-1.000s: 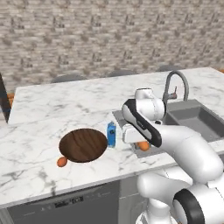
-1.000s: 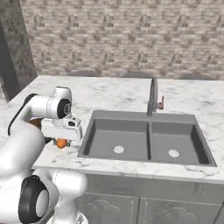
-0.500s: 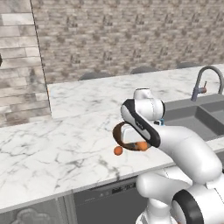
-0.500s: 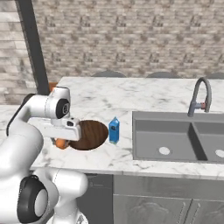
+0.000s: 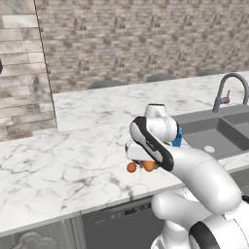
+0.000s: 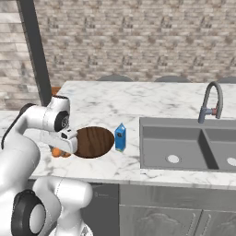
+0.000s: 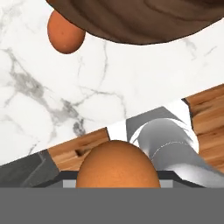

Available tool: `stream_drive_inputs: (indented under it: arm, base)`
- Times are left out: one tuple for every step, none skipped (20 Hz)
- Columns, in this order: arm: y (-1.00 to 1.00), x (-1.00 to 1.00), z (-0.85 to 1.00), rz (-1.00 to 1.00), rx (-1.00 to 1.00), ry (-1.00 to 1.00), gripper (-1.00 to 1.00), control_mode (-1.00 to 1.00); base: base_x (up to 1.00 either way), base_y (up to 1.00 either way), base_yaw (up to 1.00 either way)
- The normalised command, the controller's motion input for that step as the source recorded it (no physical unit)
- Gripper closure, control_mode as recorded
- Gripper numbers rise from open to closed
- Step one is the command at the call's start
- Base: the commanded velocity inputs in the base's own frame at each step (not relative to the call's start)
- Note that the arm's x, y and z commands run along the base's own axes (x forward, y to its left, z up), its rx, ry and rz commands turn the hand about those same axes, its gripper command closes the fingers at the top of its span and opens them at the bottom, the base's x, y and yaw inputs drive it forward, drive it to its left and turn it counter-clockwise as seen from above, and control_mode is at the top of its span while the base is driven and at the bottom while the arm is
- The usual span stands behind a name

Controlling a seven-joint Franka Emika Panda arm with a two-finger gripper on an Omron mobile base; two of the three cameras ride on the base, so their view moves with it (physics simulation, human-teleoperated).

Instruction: Gather the eggs and milk located in the vicinity of the sink area and place them right next to the bowl.

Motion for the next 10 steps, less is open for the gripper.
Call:
stream_drive_inputs:
  arm:
    - [0.26, 0.05, -0.61, -0.56, 0.0, -0.31, 1.0, -1.0]
    - [0.28, 0.26, -0.54, -0.59, -0.09, -0.29, 1.0, -1.0]
    - [0.23, 0.16, -0.49, -0.56, -0.15, -0.29, 1.0, -1.0]
    - [0.23, 0.2, -0.37, -0.47, -0.25, -0.29, 1.0, -1.0]
    - [0.04, 0.0, -0.39, -0.35, -0.28, -0.28, 1.0, -1.0]
    - [0.0, 0.03, -0.41, -0.26, -0.27, -0.25, 1.0, -1.0]
    - [0.0, 0.0, -0.47, -0.25, -0.37, -0.2, 1.0, -1.0]
    - [0.0, 0.02, -0.29, -0.28, -0.4, 0.0, 1.0, -1.0]
    - [0.07, 0.06, -0.04, -0.27, -0.4, 0.0, 1.0, -1.0]
    - [0.0, 0.26, -0.14, -0.29, -0.49, 0.03, 1.0, -1.0]
  base:
    - [0.0, 0.0, 0.0]
    - [0.0, 0.0, 0.0]
    - [0.0, 0.0, 0.0]
    - [0.0, 0.0, 0.0]
    - [0.0, 0.0, 0.0]
    - [0.0, 0.0, 0.0]
    - [0.0, 0.0, 0.0]
    - [0.0, 0.0, 0.0]
    - [0.0, 0.0, 0.0]
    - [0.0, 0.0, 0.0]
